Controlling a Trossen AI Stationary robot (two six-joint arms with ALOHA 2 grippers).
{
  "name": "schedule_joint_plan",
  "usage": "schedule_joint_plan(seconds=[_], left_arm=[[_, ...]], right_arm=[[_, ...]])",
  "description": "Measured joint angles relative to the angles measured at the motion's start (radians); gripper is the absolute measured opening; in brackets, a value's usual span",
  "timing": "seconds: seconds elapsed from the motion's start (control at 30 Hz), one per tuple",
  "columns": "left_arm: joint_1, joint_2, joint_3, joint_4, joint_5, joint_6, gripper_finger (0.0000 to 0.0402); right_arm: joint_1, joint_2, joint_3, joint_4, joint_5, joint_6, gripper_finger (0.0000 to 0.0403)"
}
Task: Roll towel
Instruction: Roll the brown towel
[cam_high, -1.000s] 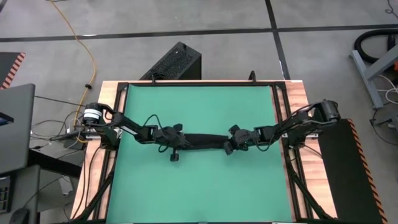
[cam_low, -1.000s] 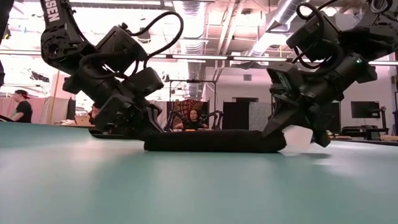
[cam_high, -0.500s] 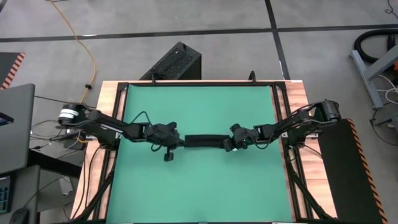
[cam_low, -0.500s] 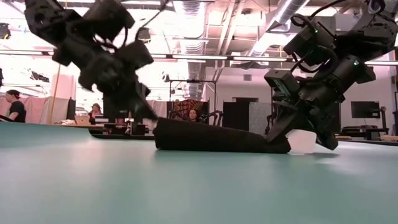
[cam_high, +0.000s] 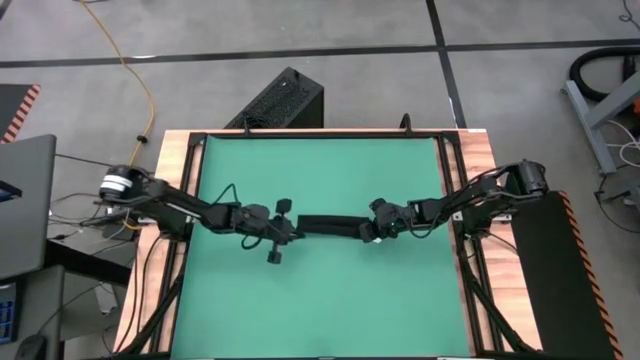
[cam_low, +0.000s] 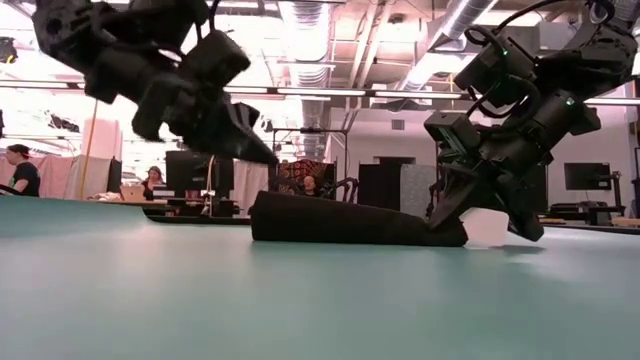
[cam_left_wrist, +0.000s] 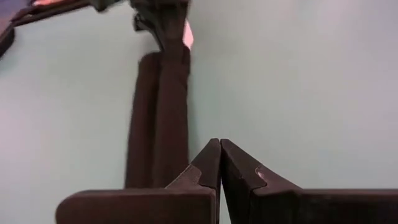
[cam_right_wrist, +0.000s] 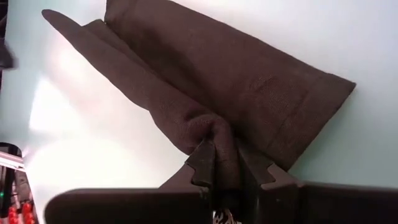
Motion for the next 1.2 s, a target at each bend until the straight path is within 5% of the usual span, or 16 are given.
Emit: schedule_joint_plan(seconds=[0.4,1.0,1.2], left_arm=[[-0.002,0.11,0.0,0.095,-0.127,0.105,0.0],[0.018,0.11,0.011,0.114,-0.02,0.215,0.0],[0.012,0.11,0.011,0.076,-0.058,0.267,0.0]], right_arm=[[-0.02,0.002,-0.002,0.014,-0.105,0.056,0.0048],[-0.078,0.004,-0.004,0.109,-0.229,0.089,0.0048],[-0.078,0.004,-0.004,0.128,-0.253,0.115,0.0048]])
